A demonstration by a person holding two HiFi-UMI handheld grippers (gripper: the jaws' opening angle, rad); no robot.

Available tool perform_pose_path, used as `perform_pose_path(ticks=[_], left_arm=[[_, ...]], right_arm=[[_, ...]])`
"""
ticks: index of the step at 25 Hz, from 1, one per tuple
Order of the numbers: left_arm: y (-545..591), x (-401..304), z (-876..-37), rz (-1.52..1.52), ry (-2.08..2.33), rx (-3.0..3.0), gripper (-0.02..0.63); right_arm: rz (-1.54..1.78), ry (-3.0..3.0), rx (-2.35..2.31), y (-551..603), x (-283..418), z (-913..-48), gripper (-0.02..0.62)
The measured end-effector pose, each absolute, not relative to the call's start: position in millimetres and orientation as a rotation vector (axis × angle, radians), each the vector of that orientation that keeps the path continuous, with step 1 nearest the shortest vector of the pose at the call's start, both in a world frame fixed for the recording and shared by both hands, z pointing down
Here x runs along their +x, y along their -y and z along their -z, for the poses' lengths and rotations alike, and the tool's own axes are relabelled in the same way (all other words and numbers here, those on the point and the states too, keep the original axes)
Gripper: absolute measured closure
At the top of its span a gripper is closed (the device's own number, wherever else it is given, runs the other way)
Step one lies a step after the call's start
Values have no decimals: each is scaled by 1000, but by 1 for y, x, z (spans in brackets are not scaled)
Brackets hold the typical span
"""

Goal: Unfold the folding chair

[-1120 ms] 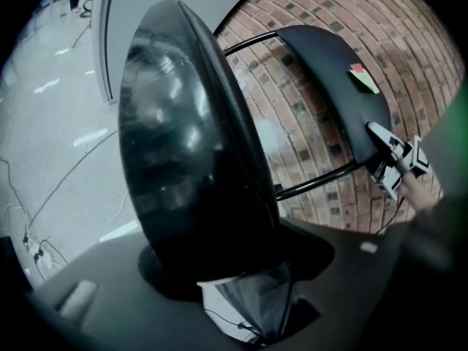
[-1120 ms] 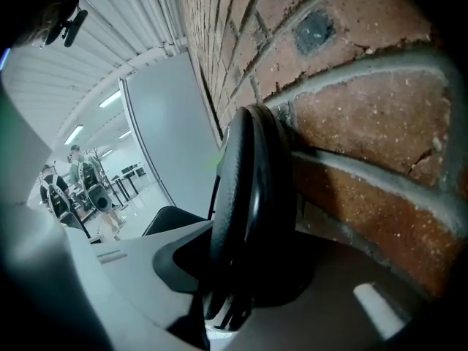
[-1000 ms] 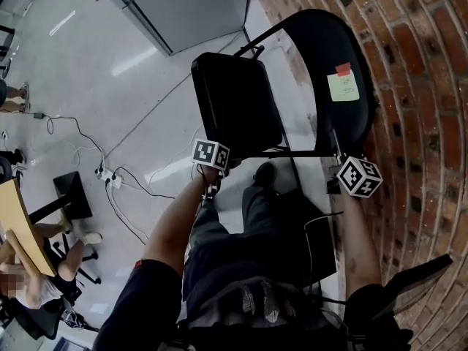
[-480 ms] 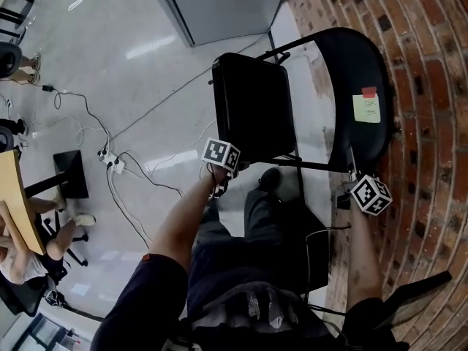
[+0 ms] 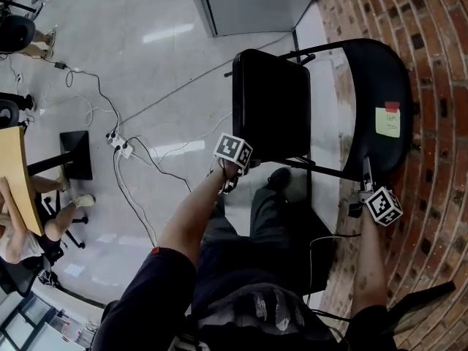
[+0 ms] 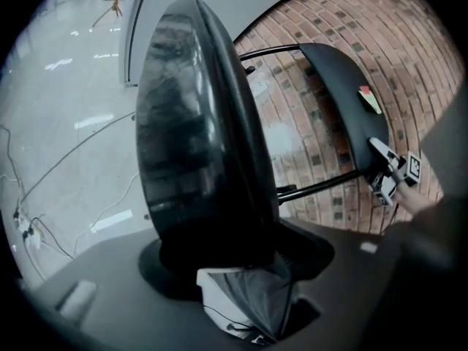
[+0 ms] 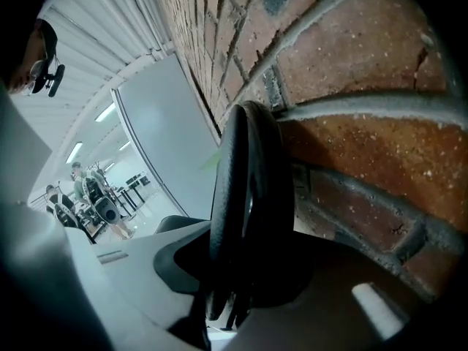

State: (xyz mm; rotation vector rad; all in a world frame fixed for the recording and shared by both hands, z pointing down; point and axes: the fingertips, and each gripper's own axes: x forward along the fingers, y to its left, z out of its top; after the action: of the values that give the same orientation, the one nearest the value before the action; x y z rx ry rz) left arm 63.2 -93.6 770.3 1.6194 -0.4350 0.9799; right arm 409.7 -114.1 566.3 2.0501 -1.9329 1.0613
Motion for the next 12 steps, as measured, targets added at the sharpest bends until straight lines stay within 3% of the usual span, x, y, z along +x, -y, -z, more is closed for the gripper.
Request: perform_pose_path(ticks=[12], left_arm=[[95,45,-780,-928,444,1609,308]], right_arm=[[-1206,1893,2048,114,411,-576,483]])
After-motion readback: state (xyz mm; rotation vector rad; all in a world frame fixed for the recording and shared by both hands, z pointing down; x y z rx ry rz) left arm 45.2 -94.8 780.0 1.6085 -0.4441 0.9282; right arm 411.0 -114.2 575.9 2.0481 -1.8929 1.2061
